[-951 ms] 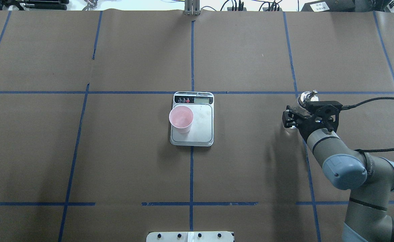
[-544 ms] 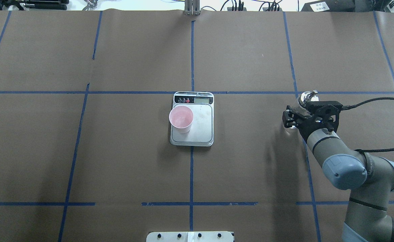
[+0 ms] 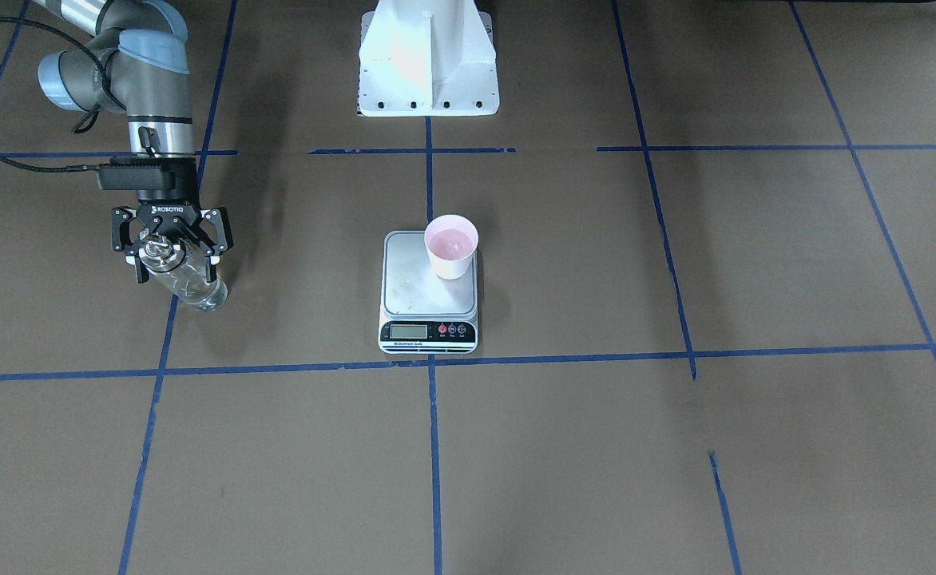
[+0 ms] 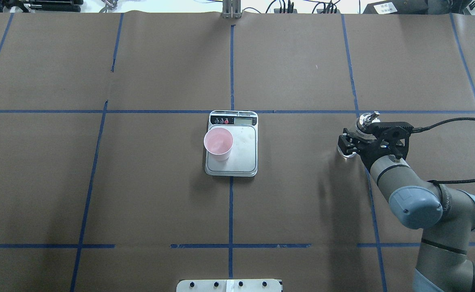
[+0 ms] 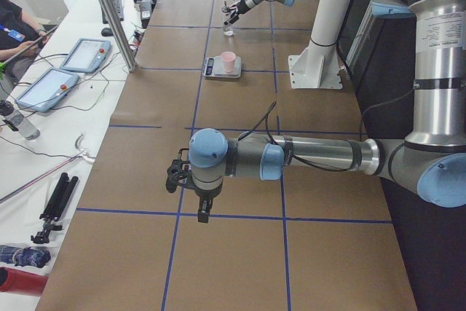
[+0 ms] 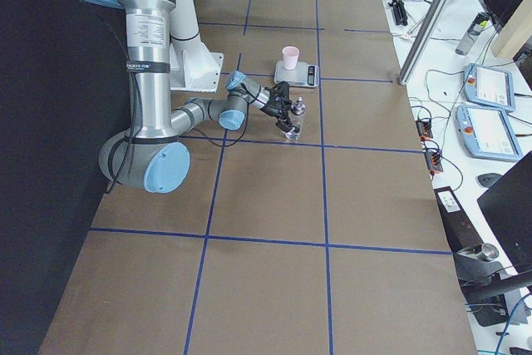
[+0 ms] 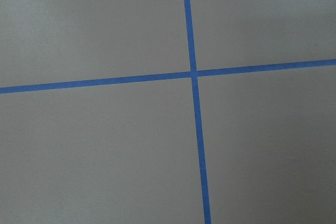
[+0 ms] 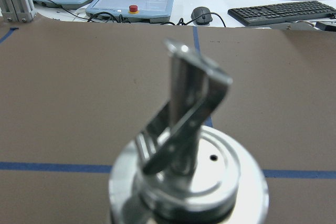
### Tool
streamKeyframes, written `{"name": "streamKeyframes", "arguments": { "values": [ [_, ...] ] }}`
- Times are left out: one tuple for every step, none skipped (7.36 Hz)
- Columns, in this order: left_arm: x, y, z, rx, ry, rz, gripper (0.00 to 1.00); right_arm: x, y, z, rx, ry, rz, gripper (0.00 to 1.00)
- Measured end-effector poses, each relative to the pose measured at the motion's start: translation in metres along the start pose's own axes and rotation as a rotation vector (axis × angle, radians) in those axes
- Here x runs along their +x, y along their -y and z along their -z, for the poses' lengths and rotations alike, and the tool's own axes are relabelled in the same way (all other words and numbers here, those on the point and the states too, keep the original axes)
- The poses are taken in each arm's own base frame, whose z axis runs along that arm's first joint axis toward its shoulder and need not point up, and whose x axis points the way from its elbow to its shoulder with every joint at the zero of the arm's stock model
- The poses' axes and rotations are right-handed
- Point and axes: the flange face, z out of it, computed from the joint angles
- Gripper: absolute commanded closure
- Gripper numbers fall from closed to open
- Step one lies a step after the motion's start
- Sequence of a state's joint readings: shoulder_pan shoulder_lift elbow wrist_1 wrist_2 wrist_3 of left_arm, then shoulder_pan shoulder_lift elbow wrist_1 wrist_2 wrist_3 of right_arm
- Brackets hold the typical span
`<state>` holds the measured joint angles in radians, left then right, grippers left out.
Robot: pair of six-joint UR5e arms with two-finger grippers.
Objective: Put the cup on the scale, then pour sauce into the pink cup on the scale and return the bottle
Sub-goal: 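Lower the glass sauce bottle onto the table with the right gripper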
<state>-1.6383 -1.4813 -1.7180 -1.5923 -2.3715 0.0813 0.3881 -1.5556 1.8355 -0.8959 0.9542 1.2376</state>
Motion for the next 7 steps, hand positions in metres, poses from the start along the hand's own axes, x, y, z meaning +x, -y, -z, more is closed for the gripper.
{"name": "streamKeyframes", "arguments": {
  "values": [
    [0.0, 0.0, 0.0, 0.0, 0.0, 0.0, 0.0, 0.0, 0.0, 0.0, 0.0, 0.001, 0.0, 0.0],
    [0.0, 0.0, 0.0, 0.001, 0.0, -0.001, 0.0, -0.001, 0.002, 0.002, 0.002, 0.005, -0.002, 0.0],
    [0.0, 0.001, 0.0, 0.002, 0.0, -0.002, 0.0, -0.004, 0.005, 0.006, 0.004, 0.013, -0.008, 0.0],
    [0.001, 0.001, 0.001, 0.002, 0.0, -0.002, 0.0, -0.007, 0.011, 0.011, 0.009, 0.024, -0.017, 0.0],
    [0.001, 0.001, 0.001, 0.002, 0.0, -0.002, 0.0, -0.01, 0.016, 0.016, 0.014, 0.034, -0.025, 0.0],
    [0.0, 0.001, 0.001, 0.002, 0.0, -0.002, 0.0, -0.01, 0.019, 0.02, 0.018, 0.04, -0.03, 0.0],
    [0.0, 0.001, 0.0, 0.001, 0.0, -0.001, 0.0, -0.006, 0.02, 0.023, 0.02, 0.038, -0.029, 0.0]
  ]
}}
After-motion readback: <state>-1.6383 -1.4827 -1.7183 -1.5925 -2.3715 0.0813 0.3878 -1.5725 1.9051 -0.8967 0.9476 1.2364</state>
